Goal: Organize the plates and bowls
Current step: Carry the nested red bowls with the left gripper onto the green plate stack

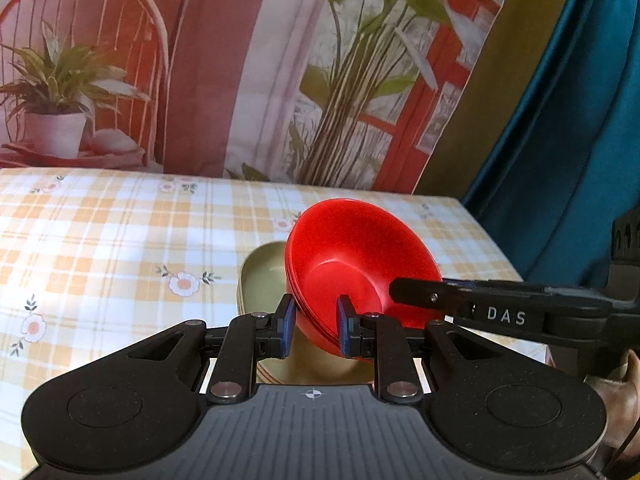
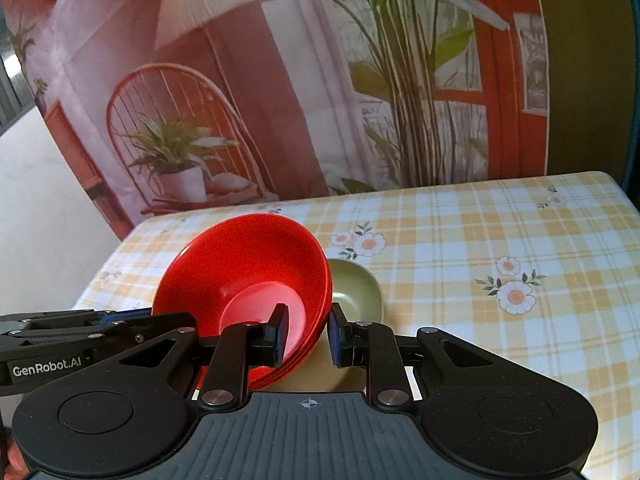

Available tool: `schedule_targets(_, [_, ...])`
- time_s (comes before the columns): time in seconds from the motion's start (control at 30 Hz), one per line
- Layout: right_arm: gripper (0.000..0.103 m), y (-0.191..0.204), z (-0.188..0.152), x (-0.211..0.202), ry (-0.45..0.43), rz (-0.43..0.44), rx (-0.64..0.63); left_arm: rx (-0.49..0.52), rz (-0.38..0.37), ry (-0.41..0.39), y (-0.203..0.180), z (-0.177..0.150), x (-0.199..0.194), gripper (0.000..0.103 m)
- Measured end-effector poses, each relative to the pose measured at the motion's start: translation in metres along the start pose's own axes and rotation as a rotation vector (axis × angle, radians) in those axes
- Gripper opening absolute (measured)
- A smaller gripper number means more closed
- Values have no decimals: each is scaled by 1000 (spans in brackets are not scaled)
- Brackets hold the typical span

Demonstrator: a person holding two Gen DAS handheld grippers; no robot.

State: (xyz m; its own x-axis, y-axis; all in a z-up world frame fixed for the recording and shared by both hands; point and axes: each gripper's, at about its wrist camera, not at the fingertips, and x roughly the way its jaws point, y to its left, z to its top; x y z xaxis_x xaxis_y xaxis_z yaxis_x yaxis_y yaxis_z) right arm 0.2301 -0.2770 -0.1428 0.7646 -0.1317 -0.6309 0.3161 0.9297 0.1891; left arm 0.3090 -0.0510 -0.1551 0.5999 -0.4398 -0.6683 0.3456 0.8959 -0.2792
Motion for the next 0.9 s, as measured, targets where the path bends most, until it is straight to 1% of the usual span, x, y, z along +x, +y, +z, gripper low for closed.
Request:
schedule_targets(0.17, [20, -4, -5, 11, 12, -6, 0, -15, -2, 34, 7, -7, 14, 23])
schedule_targets(0.3, [20, -9, -9, 22, 34, -5, 14, -5, 13, 46, 8, -8, 21, 23])
schedule_targets(0.4, [20, -9, -14, 29, 57, -9, -1, 10, 26, 56, 9, -8, 23, 23])
schedule_targets(0.47, [20, -9, -18, 34, 75, -12, -7, 16, 31, 67, 10, -10, 26, 23])
schedule_targets(0.5, [17, -10, -19, 36, 79, -11, -7, 15, 31, 73, 11, -11, 27, 23])
schedule_targets(0.53, [16, -10, -20, 37, 81, -5, -8, 13, 33, 74, 12, -11, 28, 23])
schedule_targets(0.9, [17, -8, -20, 39, 82, -7, -22, -5, 31, 69, 15, -13, 30, 24])
